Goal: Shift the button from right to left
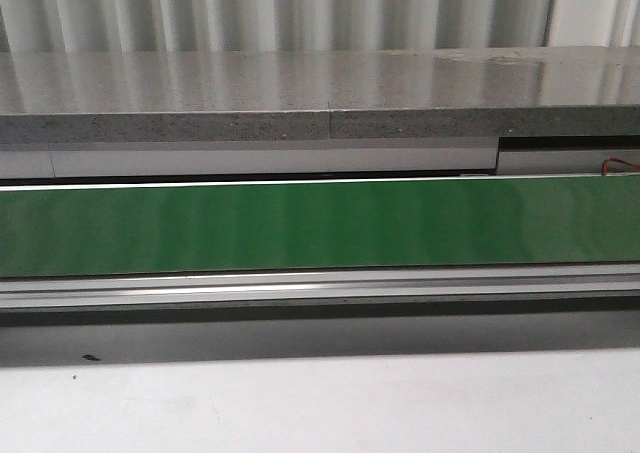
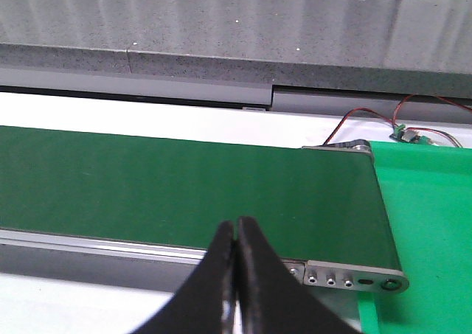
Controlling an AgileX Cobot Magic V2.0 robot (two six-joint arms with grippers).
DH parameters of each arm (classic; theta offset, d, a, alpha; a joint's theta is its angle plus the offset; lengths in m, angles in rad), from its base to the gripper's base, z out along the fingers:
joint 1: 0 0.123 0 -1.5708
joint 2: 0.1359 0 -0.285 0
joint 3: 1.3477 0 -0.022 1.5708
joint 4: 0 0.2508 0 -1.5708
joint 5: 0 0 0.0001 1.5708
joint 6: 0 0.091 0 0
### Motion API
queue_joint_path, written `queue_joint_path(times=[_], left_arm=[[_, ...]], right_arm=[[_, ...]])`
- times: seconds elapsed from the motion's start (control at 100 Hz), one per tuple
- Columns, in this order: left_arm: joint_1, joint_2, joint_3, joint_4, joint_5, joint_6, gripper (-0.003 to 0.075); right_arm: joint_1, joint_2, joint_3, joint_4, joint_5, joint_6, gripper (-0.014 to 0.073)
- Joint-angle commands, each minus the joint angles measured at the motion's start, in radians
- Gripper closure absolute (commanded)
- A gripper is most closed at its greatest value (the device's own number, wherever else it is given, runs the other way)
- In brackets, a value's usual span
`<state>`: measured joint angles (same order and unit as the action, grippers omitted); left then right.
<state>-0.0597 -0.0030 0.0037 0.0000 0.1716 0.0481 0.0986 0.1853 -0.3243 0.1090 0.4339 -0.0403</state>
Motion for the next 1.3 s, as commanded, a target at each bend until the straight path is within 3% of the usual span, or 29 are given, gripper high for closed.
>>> queue_joint_path(times=[0.0, 0.8, 1.06, 1.29], left_arm=[[0.003, -0.033, 0.039, -0.009, -0.075, -0.010, 0.0741], [0.003, -0.033, 0.039, -0.009, -0.075, -0.010, 0.0741], [0.003, -0.033, 0.039, -0.009, -0.075, -0.010, 0.0741], [0.003, -0.033, 0.039, -0.009, -0.075, -0.010, 0.0741]], right_arm=[[0.000, 0.011, -0.025, -0.010, -0.081, -0.010, 0.0662], [-0.003, 0.011, -0.020, -0.011, -0.098, -0.010, 0.0662], [-0.069, 0.001, 0.162, -0.037, -0.376, 0.027, 0.0662], [-0.179, -0.134, 0.336, -0.060, -0.515, 0.040, 0.0662]])
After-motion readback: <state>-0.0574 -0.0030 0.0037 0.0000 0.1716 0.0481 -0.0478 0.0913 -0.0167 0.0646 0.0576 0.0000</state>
